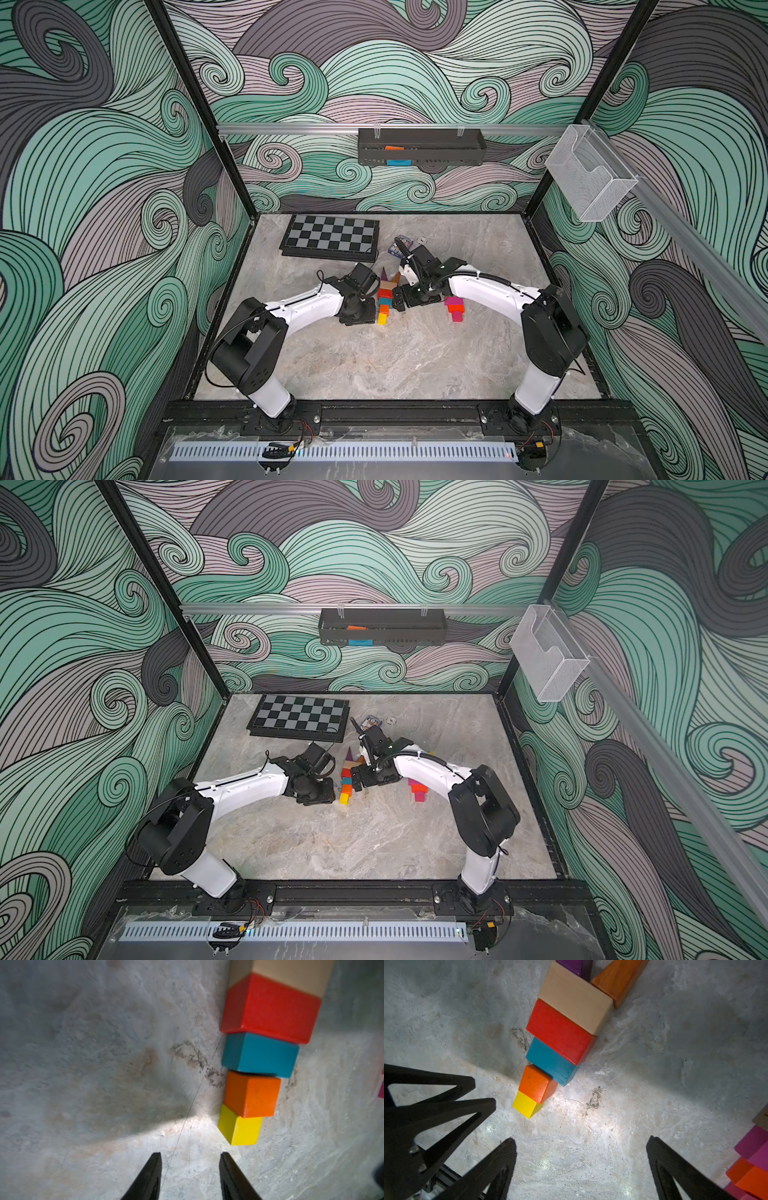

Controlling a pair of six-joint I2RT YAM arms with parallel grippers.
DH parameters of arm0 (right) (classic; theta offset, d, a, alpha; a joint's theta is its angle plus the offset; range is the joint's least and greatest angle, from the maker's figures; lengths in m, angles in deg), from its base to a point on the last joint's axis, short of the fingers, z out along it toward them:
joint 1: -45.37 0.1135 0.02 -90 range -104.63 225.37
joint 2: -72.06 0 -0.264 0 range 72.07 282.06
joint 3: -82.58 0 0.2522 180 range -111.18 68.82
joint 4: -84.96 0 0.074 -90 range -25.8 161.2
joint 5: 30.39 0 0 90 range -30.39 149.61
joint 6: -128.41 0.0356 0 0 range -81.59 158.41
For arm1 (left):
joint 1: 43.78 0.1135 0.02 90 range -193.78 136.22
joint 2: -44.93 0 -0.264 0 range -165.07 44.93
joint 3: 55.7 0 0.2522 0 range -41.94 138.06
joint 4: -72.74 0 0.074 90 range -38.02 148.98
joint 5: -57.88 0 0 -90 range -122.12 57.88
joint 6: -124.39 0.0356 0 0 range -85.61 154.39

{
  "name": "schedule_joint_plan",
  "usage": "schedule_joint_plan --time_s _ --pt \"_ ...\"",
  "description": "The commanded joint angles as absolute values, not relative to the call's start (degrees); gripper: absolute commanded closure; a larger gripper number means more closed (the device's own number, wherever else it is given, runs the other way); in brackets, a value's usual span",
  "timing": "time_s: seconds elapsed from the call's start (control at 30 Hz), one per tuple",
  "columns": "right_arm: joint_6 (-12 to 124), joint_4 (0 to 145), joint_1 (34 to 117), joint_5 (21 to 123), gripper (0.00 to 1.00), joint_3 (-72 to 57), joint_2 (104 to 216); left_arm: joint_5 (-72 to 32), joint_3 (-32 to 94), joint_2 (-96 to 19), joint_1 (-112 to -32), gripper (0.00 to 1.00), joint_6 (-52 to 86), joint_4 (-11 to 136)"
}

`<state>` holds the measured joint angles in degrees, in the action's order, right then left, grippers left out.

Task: Assemble a carrot with building blocks
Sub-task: Adjust the building block at the center of the board.

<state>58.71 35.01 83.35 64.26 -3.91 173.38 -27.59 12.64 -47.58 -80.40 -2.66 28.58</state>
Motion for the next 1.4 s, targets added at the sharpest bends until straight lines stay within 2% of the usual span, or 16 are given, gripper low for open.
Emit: schedule_joint_plan --time_s 0.0,0.37,1.37 --pt "58.95 34.16 83.52 64.52 0.01 -2.9 171.41 -26.87 12.07 -47.14 -82.04 0.53 -5.13 29.1" --pt "58.69 34.04 83.17 64.34 0.01 -1.76 169.39 -26.64 12.9 -50.96 -84.57 0.5 -6.52 31.2" --pt "58.19 34.15 82.69 64.48 0.01 -1.49 169.01 -31.1 16.46 -55.3 -84.65 0.5 -5.29 30.06"
